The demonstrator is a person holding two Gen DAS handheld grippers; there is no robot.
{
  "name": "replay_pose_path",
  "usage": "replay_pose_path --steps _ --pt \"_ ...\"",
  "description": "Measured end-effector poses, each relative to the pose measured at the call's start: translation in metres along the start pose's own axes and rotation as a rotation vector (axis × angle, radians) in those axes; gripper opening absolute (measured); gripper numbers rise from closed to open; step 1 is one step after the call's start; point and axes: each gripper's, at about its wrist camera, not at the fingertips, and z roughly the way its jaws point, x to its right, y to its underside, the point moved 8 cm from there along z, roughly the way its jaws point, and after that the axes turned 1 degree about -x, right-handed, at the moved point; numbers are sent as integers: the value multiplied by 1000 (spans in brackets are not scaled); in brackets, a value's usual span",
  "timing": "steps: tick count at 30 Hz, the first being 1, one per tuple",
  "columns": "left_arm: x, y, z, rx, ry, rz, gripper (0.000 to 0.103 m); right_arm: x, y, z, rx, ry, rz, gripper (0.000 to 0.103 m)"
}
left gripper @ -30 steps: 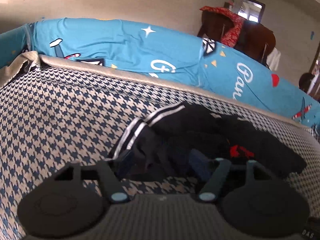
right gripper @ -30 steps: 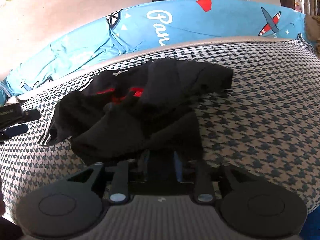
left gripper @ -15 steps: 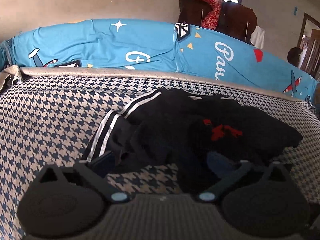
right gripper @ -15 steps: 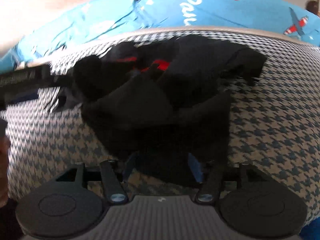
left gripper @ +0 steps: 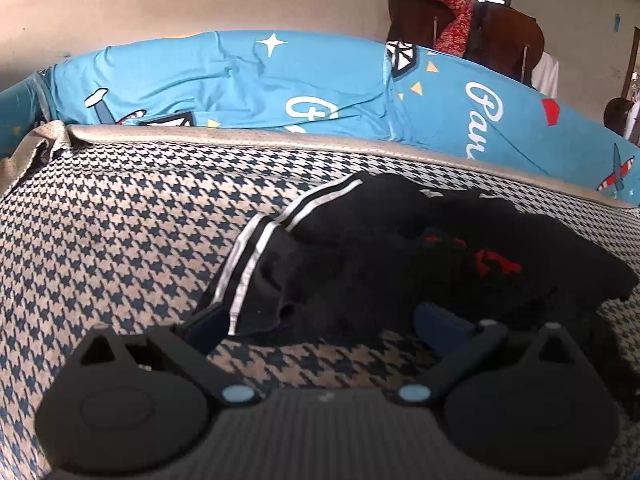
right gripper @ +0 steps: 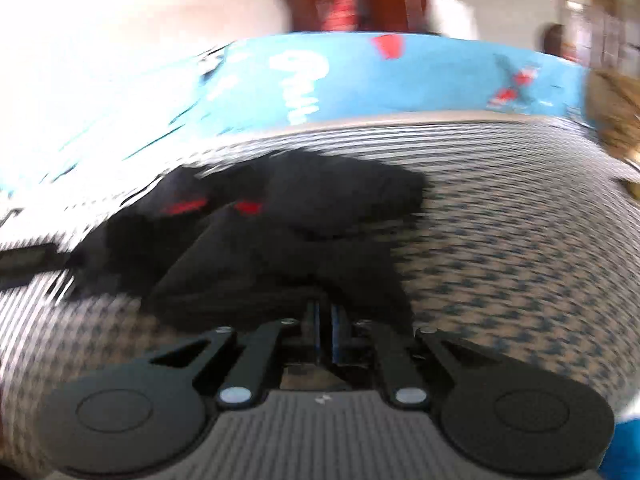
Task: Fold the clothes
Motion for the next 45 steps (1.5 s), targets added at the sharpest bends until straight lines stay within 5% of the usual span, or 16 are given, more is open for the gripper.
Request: replay_pose_path --steps 4,7,13,16,28,39,41,43,45 --pt "-4 1 1 -9 -3 -18 103 31 0 -2 5 132 117 7" --pt "-4 1 1 -10 -2 -15 103 29 -4 -8 28 135 94 10" --pt "2 3 -1 -23 31 8 103 18 -12 -29 105 135 26 43" --pt "6 4 -1 -36 47 15 103 4 -10 -32 110 84 -31 48" --pt "16 -1 4 -72 100 102 103 -72 -2 -15 87 -197 -324 48" --pt "-5 -20 17 -90 101 92 103 -135 2 38 35 -295 -641 48" --pt "-8 -19 20 -105 113 76 103 -138 4 49 19 -284 -667 37" --pt "-9 -17 22 -118 126 63 103 -136 -2 57 12 -274 -654 13" --pt "-10 -17 22 -117 130 64 103 -133 -12 62 4 -296 -594 9"
